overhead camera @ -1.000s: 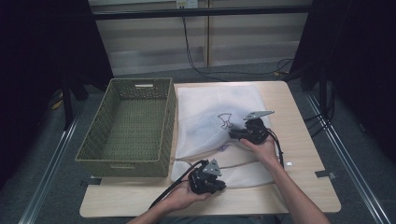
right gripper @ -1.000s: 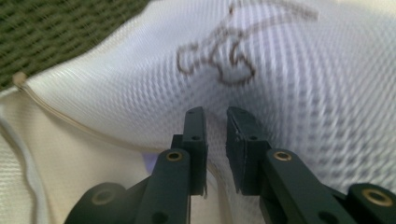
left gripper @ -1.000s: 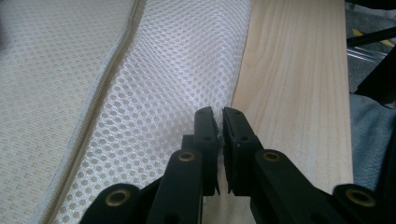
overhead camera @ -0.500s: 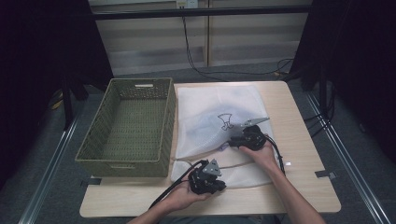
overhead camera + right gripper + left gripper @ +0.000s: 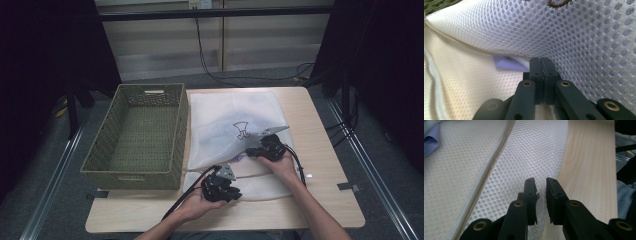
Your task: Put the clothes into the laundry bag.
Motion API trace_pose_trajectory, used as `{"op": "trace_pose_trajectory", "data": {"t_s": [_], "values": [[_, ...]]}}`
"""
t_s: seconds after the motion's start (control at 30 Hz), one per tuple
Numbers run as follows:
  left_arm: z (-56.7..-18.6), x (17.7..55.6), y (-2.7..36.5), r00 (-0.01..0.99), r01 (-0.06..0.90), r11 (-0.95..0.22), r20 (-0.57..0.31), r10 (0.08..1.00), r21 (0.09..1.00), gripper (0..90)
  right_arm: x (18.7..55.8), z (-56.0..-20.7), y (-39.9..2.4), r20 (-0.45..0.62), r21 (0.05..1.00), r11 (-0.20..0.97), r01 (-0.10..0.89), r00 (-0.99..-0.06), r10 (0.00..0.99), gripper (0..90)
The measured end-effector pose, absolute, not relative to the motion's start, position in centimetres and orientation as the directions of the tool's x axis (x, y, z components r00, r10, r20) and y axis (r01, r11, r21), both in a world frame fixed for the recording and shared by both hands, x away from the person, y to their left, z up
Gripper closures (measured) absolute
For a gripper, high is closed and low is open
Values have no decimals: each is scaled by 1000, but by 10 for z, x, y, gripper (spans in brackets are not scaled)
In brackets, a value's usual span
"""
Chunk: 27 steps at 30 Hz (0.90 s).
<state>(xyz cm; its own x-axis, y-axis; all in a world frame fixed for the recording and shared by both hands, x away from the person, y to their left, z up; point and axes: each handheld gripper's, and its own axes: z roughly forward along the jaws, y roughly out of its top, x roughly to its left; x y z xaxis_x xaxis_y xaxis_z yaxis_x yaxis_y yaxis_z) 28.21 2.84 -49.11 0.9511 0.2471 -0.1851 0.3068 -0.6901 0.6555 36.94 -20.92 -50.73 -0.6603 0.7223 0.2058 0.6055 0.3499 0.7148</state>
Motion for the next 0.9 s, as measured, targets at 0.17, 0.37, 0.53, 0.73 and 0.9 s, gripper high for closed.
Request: {"op": "trace_pose_trajectory", "data": {"t_s": [0.17,0.37,0.53,0.73,0.9], "values": [[-489,282,30,955,285,-712,-127,267,642,753,367,-505,-210,230,720,328,612,-655,720,892],[-492,284,35,946,309,-704,-134,294,640,771,361,-484,-209,245,761,287,581,-668,702,895],[-493,282,34,940,326,-680,-147,308,656,783,354,-474,-210,242,779,279,561,-680,692,895],[-493,285,34,946,312,-694,-141,293,649,789,351,-466,-213,245,804,262,534,-698,673,896],[-493,283,32,937,334,-679,-152,315,654,793,336,-451,-212,231,841,238,486,-721,654,898]]}}
